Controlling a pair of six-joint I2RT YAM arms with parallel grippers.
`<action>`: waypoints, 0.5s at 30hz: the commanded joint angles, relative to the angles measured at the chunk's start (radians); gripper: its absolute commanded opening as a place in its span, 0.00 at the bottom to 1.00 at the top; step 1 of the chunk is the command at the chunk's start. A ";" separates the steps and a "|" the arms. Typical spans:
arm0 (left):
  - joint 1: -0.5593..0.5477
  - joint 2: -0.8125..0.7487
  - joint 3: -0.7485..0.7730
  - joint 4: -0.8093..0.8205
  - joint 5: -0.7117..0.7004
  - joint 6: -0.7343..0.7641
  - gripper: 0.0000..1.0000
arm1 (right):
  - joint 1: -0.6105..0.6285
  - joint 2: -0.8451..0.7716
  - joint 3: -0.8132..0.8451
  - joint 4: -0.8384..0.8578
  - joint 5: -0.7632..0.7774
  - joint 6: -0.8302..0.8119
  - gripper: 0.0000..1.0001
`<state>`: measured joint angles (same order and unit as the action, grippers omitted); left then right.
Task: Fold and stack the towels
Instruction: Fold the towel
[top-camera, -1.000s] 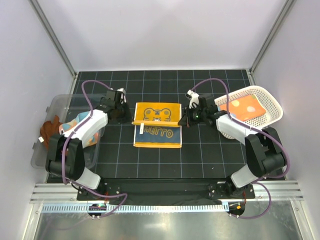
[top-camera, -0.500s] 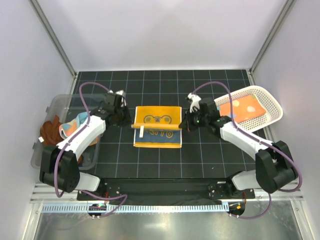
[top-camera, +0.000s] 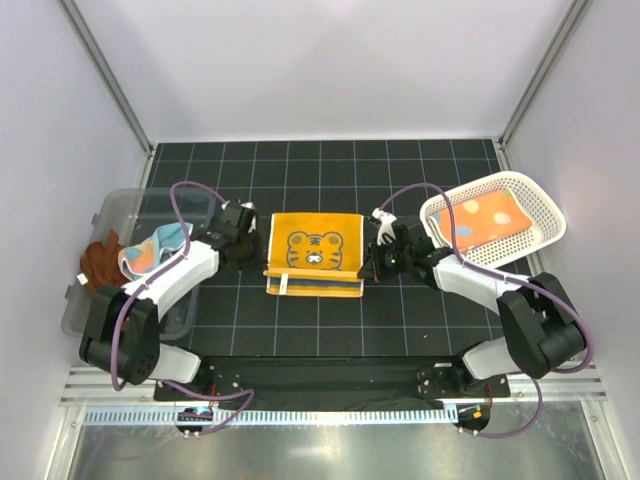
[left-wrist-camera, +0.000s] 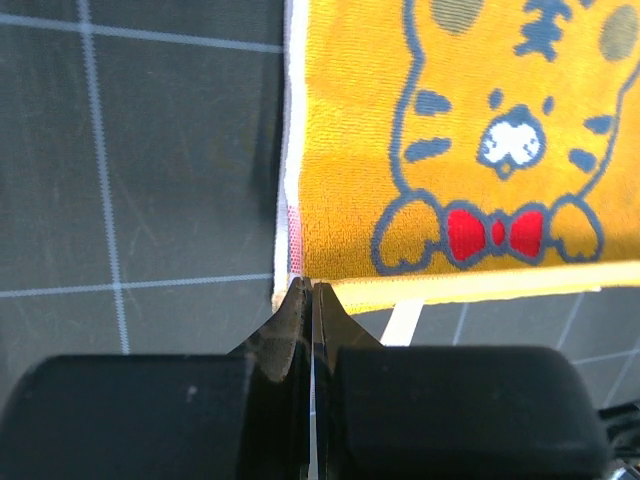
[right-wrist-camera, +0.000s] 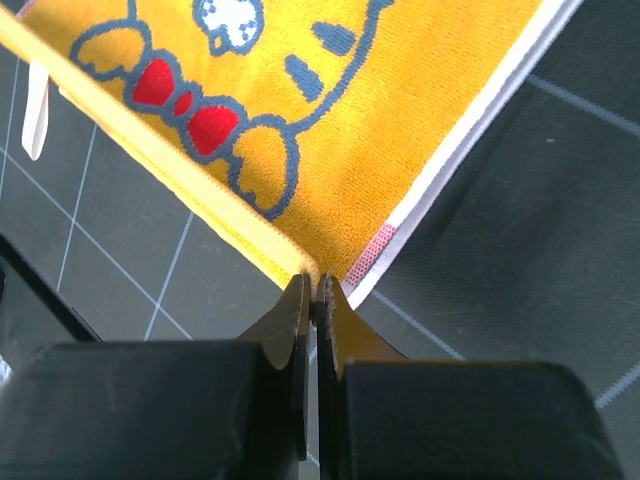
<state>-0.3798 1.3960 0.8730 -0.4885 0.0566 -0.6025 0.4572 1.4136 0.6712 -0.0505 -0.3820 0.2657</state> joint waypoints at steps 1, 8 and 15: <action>0.002 0.009 -0.009 0.008 -0.098 -0.006 0.00 | 0.020 -0.012 -0.015 0.044 0.025 0.015 0.02; -0.004 0.014 -0.048 0.037 -0.129 -0.032 0.00 | 0.029 -0.010 -0.050 0.092 0.037 0.040 0.07; -0.021 0.035 -0.051 0.039 -0.130 -0.043 0.01 | 0.037 0.005 -0.071 0.113 0.045 0.066 0.11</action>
<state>-0.3992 1.4261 0.8276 -0.4618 -0.0097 -0.6403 0.4927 1.4143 0.6086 0.0319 -0.3759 0.3218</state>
